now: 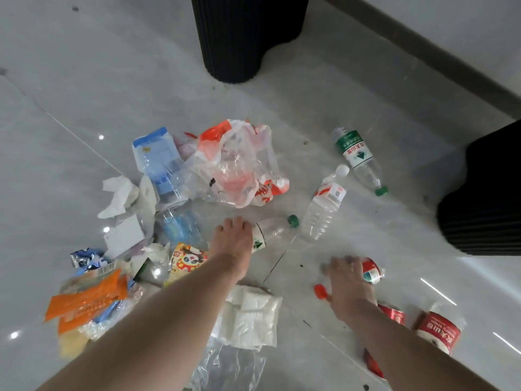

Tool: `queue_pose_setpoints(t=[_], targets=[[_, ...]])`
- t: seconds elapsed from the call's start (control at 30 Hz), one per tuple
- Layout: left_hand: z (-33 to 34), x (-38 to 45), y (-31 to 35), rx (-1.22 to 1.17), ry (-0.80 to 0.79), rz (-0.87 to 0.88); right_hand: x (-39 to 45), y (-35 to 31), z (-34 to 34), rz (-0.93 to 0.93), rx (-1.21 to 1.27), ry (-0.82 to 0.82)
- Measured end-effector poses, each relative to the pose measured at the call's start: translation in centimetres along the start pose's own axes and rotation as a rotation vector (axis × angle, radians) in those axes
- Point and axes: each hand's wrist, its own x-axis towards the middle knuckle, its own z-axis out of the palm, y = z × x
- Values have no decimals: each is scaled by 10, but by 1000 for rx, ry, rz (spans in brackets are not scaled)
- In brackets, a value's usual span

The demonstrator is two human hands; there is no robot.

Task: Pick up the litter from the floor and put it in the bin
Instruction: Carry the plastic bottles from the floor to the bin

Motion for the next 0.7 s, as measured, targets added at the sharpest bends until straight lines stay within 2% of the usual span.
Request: queue_pose_setpoints(t=[0.1,0.3,0.4,0.57,0.7], targets=[[-9,-28,-2,-39,-66,-4,-33,3,3,-45,189,-17],[-65,-122,-14,-147,-37,-45,-128,14,-25,-39,503,138],[-115,-195,-20,-266,-53,-45,-193,15,-65,-13,631,160],[-211,-316,-34,-450,-210,-95,-317,20,-137,-30,801,159],[-299,-414,-41,-531,-188,-169,-422,28,-217,-35,872,159]])
